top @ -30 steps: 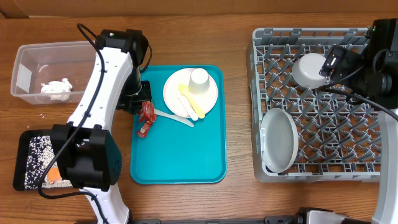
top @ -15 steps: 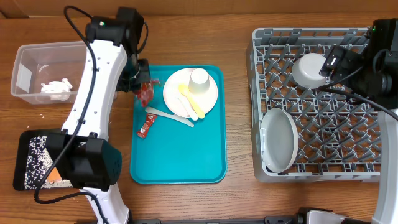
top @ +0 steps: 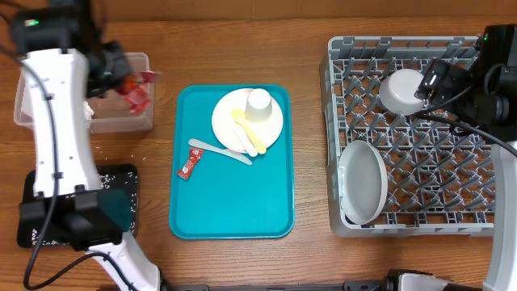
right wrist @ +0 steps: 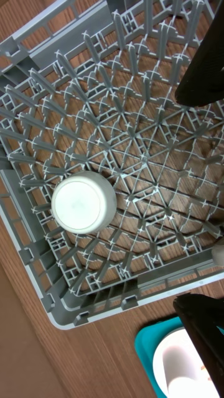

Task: Sort waste into correct bins and load items into the dishwasher rack
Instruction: 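Carry the wrapper to the clear bin and drop it in, then move the left gripper back to the small red sauce packet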

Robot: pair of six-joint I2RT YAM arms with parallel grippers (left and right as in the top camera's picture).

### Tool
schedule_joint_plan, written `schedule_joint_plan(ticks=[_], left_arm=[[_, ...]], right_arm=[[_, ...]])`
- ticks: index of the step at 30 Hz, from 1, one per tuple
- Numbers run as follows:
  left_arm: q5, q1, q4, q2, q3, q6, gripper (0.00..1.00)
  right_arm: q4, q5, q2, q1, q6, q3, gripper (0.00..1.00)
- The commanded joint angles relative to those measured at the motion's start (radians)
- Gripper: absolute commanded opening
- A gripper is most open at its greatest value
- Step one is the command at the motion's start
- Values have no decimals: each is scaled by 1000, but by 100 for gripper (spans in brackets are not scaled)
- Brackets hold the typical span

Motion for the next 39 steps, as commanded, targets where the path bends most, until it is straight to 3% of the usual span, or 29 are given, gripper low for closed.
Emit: schedule_joint_plan(ticks=[1, 7, 15, 16, 18, 19, 20, 27, 31, 39], left_arm=[[40, 88, 4, 2, 17, 25, 4], [51, 183, 51, 11, 0, 106, 4], [94, 193, 206, 52, -58, 124, 5], [101, 193, 212, 62, -63, 124, 13], [100, 193, 214, 82, -68, 121, 43], [98, 193, 213, 92, -68, 121, 63], [95, 194, 212, 104, -68, 121, 67], [104, 196, 220, 115, -58, 121, 65], [185, 196, 195, 91, -1, 137, 62], [417, 149, 80, -23, 68, 210, 75]], right_arm=[[4, 10, 3, 1, 5, 17, 100], [3, 10, 3, 1, 5, 17, 100], [3, 10, 3, 1, 5, 17, 100], [3, 10, 3, 1, 5, 17, 100], [4, 10, 3, 1, 5, 17, 100], [4, 10, 3, 1, 5, 17, 100], [3, 10, 3, 1, 5, 17, 100], [3, 10, 3, 1, 5, 17, 100], [3, 10, 3, 1, 5, 17, 100], [4, 10, 3, 1, 5, 17, 100]])
